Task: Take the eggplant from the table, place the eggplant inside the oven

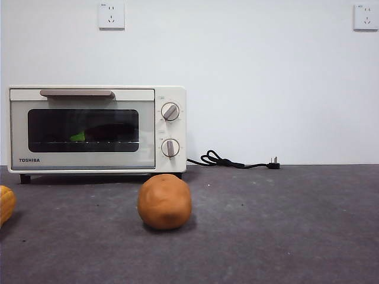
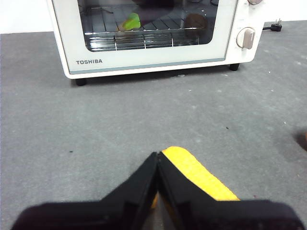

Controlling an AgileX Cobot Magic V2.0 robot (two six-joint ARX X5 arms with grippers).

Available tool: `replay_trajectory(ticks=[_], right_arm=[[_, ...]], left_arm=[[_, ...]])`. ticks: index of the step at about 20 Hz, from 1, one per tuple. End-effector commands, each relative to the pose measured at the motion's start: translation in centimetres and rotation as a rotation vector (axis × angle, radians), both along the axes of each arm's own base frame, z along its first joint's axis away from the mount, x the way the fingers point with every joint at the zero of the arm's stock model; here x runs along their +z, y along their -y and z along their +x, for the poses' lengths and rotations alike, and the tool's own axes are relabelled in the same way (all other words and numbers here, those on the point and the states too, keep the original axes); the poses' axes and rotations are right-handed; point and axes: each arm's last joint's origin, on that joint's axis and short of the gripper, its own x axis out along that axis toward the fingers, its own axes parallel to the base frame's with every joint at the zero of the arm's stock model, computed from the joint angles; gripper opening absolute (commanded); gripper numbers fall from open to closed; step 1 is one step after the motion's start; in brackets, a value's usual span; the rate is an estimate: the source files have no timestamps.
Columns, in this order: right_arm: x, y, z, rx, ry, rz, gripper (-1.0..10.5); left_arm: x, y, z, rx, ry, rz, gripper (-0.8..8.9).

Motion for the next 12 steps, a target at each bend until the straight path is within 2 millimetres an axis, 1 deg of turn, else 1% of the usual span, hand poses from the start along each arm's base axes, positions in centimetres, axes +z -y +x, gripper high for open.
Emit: replay_trajectory(ticks=[1, 3, 5, 8, 10, 12], right_arm=[[-0.3, 1.0, -2.4, 0.023, 0.036, 0.027, 0.0], [-0.5, 1.6, -5.5, 0.013, 0.142, 0.019, 0.0], [-1.1, 2.0, -8.7, -0.012, 0.269, -0.046, 0.0], [-2.7, 2.2, -12.4, -0.037, 0.362, -0.055, 0.0], [-4.2, 2.2, -14.0, -0.057, 0.385, -0.052, 0.0], [-6.1, 2.1, -14.7, -0.071, 0.377, -0.051, 0.0]], left_arm=[[-0.2, 0.0, 0.1, -0.001, 0.0, -0.007, -0.04], [-0.2, 0.0, 0.1, -0.001, 0.0, -0.007, -0.04], [-0.2, 0.0, 0.1, -0.001, 0.0, -0.007, -0.04], [-0.2, 0.0, 0.1, -0.001, 0.0, -0.007, -0.04], [-0.2, 0.0, 0.1, -0.001, 0.0, -0.007, -0.04], [-0.2, 0.0, 0.1, -0.001, 0.0, -0.007, -0.04]])
